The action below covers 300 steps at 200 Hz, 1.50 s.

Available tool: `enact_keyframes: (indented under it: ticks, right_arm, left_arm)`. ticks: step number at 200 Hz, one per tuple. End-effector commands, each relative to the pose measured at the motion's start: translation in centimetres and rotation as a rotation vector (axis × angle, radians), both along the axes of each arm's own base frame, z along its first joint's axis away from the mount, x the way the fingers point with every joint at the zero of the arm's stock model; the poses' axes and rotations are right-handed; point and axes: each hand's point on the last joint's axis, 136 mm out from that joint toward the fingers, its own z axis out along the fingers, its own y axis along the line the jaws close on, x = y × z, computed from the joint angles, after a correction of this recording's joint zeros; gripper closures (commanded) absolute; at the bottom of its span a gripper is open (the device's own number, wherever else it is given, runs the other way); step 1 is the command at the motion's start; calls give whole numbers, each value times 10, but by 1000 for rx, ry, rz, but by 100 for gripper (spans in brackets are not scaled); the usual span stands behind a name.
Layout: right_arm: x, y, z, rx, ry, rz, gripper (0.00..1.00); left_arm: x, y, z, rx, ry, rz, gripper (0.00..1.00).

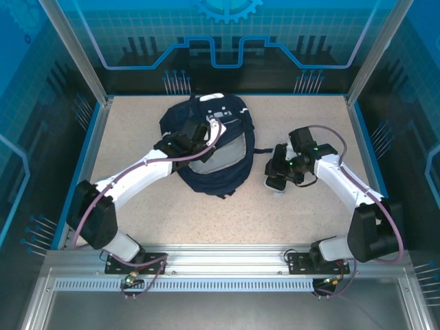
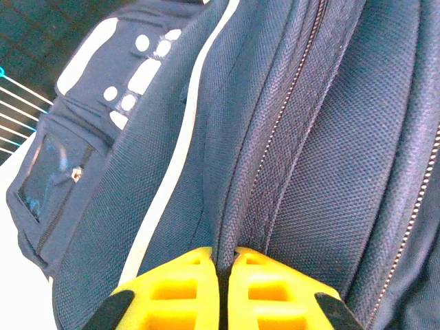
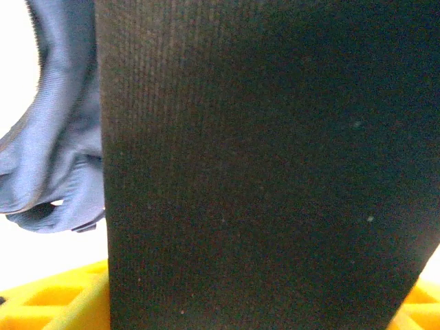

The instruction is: Pack books, pencil case, and school supplies into a backpack

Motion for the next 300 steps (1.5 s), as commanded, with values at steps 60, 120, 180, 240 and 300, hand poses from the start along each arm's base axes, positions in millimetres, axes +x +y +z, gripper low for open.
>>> enact_keyframes:
  ticks: [60, 120, 180, 240, 300]
  right_arm:
    - [-9, 91, 51, 124, -70, 280, 31]
    - [29, 122, 24, 171, 19, 193, 32]
    - [67, 159, 13, 313, 51, 104, 31]
    - [79, 185, 14, 454, 48, 113, 14]
    - [68, 168, -12, 426, 89, 41, 32]
  left_arm:
    - [-35, -26, 99, -432, -205, 93, 100]
    - [-36, -30, 123, -599, -254, 148, 100]
    - [-35, -38, 137, -696, -242, 143, 100]
    - [-31, -36, 129, -699, -229, 177, 100]
    - [-26, -44, 129, -670, -214, 158, 100]
